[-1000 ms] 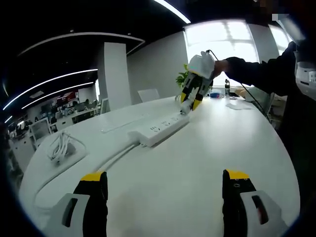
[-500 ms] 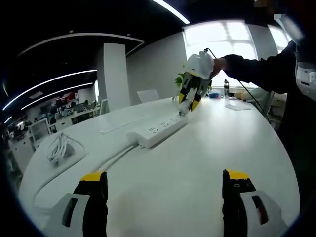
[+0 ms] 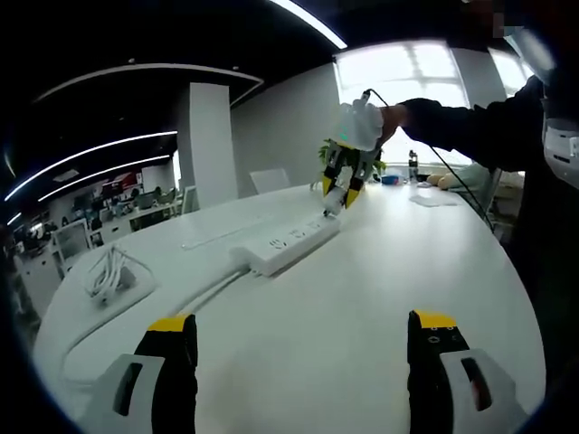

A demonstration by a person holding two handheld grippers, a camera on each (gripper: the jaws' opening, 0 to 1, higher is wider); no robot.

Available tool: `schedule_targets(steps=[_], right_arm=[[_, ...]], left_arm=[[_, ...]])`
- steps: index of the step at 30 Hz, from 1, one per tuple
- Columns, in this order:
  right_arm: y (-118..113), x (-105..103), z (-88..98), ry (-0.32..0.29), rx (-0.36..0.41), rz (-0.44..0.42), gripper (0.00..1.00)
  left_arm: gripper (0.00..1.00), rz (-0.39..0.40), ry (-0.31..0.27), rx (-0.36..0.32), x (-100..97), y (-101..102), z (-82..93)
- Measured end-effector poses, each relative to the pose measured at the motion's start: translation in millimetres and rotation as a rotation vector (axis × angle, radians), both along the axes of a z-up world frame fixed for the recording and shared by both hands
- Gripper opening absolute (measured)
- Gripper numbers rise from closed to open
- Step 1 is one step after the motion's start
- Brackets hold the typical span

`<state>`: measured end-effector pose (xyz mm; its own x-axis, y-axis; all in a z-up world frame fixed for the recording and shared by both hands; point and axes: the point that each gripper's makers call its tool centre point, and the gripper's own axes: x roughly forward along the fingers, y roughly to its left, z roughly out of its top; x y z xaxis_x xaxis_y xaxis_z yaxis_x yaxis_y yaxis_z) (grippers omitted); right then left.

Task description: Straighten the power strip on the desk, plug the charger into it

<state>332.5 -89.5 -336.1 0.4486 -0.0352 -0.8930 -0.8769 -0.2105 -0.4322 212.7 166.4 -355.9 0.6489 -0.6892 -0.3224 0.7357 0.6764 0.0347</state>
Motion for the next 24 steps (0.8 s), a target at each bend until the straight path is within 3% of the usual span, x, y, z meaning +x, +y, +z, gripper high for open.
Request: schedule_targets(steps=[9, 24], right_arm=[[5, -3, 1.0, -0.010, -0.096, -0.020, 0.24], [7, -2, 2.0, -0.019, -0.139, -0.065, 0.24]], left_arm=[[0.99, -0.004, -0.016, -0.027, -6.3, -1, 7.1], [0.99, 0.007, -0.028, -0.049, -13.5, 3, 11.8]])
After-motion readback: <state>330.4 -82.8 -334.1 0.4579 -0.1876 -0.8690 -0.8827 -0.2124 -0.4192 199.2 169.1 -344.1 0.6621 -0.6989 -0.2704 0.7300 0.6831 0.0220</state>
